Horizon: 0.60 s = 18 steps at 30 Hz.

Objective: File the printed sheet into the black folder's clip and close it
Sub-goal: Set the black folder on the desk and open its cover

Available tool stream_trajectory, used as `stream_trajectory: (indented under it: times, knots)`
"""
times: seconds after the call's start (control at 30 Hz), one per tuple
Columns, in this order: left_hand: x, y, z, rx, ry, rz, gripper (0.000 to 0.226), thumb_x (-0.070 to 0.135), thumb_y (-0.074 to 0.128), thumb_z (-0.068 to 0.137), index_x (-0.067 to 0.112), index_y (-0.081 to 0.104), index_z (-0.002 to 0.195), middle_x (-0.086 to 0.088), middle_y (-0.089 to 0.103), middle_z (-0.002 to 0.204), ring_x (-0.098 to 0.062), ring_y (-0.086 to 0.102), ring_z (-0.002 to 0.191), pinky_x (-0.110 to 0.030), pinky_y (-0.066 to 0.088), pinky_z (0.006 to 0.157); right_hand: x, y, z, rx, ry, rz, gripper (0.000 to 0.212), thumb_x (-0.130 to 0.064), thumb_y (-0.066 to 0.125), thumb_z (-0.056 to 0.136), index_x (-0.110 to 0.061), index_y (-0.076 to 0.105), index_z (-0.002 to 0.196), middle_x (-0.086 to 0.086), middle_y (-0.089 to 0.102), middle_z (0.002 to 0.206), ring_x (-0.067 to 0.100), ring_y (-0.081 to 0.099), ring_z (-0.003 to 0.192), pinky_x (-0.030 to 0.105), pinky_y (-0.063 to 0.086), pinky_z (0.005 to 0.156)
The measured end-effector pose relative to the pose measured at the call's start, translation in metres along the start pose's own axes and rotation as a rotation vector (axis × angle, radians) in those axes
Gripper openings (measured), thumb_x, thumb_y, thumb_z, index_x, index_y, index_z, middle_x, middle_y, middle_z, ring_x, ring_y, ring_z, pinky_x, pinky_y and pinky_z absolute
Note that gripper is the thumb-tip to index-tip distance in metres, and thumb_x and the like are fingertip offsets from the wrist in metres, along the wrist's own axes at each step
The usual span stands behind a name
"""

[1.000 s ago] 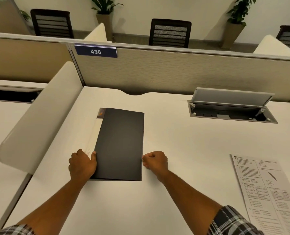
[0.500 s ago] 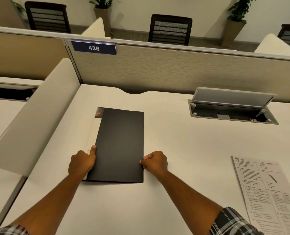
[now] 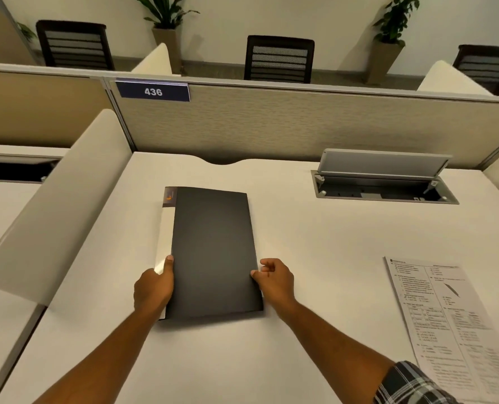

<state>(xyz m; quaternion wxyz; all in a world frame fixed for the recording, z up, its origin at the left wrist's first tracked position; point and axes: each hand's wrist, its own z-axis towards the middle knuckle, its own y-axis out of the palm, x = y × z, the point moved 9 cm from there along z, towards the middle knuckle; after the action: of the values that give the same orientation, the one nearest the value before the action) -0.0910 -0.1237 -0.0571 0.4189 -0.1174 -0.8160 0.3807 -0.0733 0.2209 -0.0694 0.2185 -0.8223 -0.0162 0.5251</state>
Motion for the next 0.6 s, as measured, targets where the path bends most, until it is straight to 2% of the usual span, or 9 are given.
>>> stream_trajectory:
  times: [0.07,0.13,0.23,0.33,0.43,0.53,0.6]
  knots:
    - [0.010,0.008,-0.011,-0.016,0.018,-0.026,0.078,0.071,0.035,0.091,0.000,0.063,0.109,-0.018,0.066,0.098,-0.031,0.055,0.081,-0.042,0.046,0.075,-0.001,-0.015,0.001,0.013,0.015,0.021,0.037,-0.028,0.077,0.090,-0.018,0.063,0.123,0.000,0.067,0.111,0.018,0.065,0.102,0.024,0.051,0.089]
    - [0.022,0.018,-0.024,-0.035,0.050,-0.031,0.078,0.071,0.035,0.091,0.001,0.063,0.109,-0.014,0.063,0.093,-0.030,0.056,0.081,-0.041,0.048,0.074,-0.001,-0.032,0.001,0.017,0.051,0.082,0.040,-0.032,0.073,0.093,-0.019,0.060,0.128,-0.001,0.067,0.113,0.018,0.064,0.105,0.027,0.051,0.090]
    - [0.040,0.039,-0.051,-0.086,0.114,-0.024,0.079,0.073,0.034,0.090,0.004,0.061,0.117,-0.016,0.067,0.107,-0.034,0.062,0.092,-0.045,0.052,0.083,0.004,-0.055,-0.002,0.000,0.080,0.160,0.044,-0.034,0.067,0.097,-0.019,0.052,0.137,-0.001,0.065,0.122,0.023,0.065,0.110,0.037,0.057,0.096]
    - [0.057,0.067,-0.085,-0.129,0.185,0.005,0.080,0.075,0.032,0.089,0.007,0.058,0.121,-0.015,0.066,0.112,-0.035,0.062,0.099,-0.047,0.053,0.087,0.022,-0.089,-0.009,0.078,0.103,0.195,0.048,-0.036,0.066,0.097,-0.023,0.047,0.139,-0.004,0.060,0.124,0.024,0.064,0.111,0.039,0.056,0.097]
    - [0.067,0.099,-0.121,-0.164,0.216,0.038,0.077,0.073,0.032,0.090,0.007,0.055,0.121,-0.014,0.065,0.112,-0.033,0.062,0.097,-0.044,0.052,0.082,0.047,-0.129,-0.016,0.165,0.104,0.156,0.050,-0.036,0.066,0.097,-0.023,0.045,0.141,-0.003,0.060,0.127,0.020,0.061,0.108,0.040,0.054,0.100]
    - [0.069,0.125,-0.155,-0.177,0.201,0.067,0.069,0.068,0.036,0.092,0.007,0.052,0.121,-0.014,0.065,0.112,-0.033,0.062,0.096,-0.039,0.049,0.075,0.068,-0.163,-0.021,0.173,0.088,0.122,0.052,-0.030,0.068,0.097,-0.022,0.045,0.143,0.000,0.061,0.134,0.019,0.059,0.109,0.040,0.053,0.103]
    - [0.071,0.138,-0.179,-0.170,0.205,0.060,0.060,0.063,0.041,0.094,0.009,0.049,0.117,-0.012,0.066,0.108,-0.031,0.062,0.088,-0.039,0.052,0.073,0.079,-0.184,-0.024,0.173,0.068,0.070,0.053,-0.029,0.068,0.097,-0.021,0.046,0.145,0.000,0.061,0.138,0.020,0.060,0.114,0.039,0.051,0.105]
